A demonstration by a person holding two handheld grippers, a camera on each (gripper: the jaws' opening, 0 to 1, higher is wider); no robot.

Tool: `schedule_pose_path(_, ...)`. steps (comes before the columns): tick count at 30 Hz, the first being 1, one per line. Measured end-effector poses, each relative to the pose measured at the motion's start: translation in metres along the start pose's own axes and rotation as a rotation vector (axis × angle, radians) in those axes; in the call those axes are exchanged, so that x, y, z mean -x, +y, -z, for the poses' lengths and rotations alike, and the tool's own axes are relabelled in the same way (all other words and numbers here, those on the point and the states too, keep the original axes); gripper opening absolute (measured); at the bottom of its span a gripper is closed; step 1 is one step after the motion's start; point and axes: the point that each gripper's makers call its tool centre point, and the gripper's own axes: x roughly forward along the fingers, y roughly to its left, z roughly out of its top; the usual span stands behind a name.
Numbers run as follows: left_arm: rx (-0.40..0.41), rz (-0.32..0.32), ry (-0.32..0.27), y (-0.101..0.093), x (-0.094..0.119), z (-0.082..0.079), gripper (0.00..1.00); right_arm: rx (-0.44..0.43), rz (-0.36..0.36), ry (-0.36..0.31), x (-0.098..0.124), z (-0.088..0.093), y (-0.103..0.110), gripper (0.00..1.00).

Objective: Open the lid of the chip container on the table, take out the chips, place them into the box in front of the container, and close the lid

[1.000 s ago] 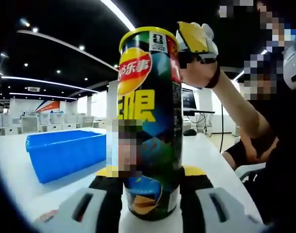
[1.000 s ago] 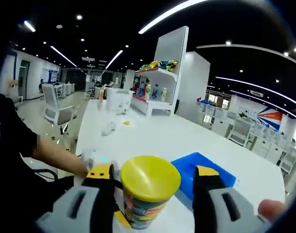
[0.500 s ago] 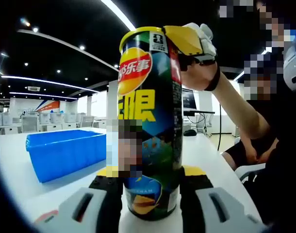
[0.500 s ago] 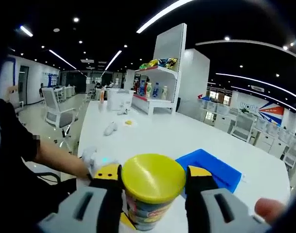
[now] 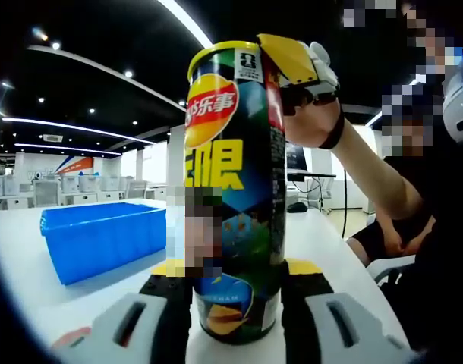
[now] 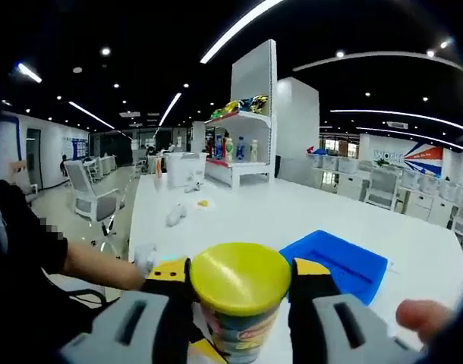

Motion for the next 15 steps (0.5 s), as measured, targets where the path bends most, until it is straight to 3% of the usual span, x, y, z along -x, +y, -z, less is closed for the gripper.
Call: schedule_pose_path(15,0.003,0.002,0.000,-0.0009,0.0001,0.0002,0.46,-0.092,0.014,-0.054,0.0010,-0.0020,-0.0038,0.42)
